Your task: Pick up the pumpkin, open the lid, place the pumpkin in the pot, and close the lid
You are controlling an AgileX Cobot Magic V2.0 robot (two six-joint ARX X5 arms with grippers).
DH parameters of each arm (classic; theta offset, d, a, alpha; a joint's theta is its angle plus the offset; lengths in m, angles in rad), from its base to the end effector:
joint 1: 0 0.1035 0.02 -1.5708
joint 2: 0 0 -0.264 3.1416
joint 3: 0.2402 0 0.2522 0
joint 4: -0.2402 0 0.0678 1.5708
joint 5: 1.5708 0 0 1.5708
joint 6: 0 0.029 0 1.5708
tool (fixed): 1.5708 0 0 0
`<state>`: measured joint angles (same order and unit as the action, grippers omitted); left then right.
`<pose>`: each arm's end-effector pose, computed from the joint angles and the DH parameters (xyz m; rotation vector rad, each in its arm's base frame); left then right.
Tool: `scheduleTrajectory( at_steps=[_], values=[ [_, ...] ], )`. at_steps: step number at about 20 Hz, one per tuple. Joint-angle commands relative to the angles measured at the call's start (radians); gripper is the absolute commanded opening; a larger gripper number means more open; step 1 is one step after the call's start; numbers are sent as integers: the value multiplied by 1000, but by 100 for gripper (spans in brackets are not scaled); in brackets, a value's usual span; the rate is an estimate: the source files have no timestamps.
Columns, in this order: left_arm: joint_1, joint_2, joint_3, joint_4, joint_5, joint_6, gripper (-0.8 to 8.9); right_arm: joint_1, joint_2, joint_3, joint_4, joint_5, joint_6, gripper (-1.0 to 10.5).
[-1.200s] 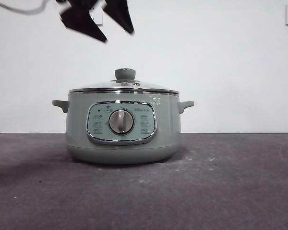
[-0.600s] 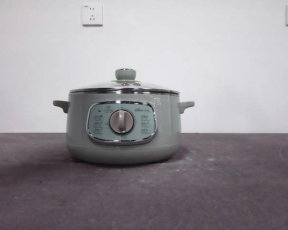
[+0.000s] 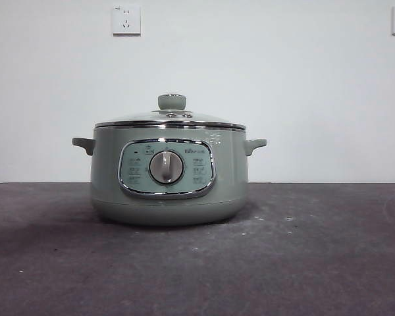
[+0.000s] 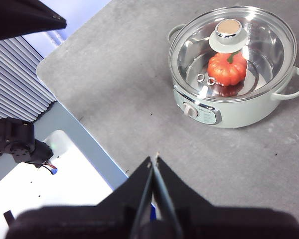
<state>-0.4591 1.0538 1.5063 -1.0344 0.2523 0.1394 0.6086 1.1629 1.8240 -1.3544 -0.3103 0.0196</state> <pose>0.1435 -0.0790 0.4414 0.1910 0.5421 -0.7314 0.1140 0.0903 0.4826 -0.0891 0.7180 0.8736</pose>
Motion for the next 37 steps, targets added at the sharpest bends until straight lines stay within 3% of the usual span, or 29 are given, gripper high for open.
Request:
scheduleTrajectory(
  at_steps=[1, 5, 9, 11, 16, 19, 29, 37],
  values=[
    [1, -1, 3, 24, -37, 23, -2, 0, -3, 0, -17, 2, 8, 1],
    [19, -6, 3, -19, -106, 15, -2, 0, -8, 0, -16, 2, 8, 1],
    [218, -111, -44, 87, -104, 18, -2, 0, -8, 0, -16, 2, 8, 1],
    [303, -224, -172, 238, -61, 22, -2, 0, -10, 0, -16, 2, 8, 1],
    [444, -546, -679, 694, -97, 45, -2, 0, -11, 0, -16, 2, 8, 1],
    [477, -700, -940, 835, -96, 37, -2, 0, -11, 0, -16, 2, 8, 1],
    [494, -1054, -1386, 841, -125, -28, -2, 0, -19, 0, -16, 2, 8, 1],
    [493, -1052, -1499, 848, -120, -59, -2, 0, -20, 0, -16, 2, 8, 1]
  ],
)
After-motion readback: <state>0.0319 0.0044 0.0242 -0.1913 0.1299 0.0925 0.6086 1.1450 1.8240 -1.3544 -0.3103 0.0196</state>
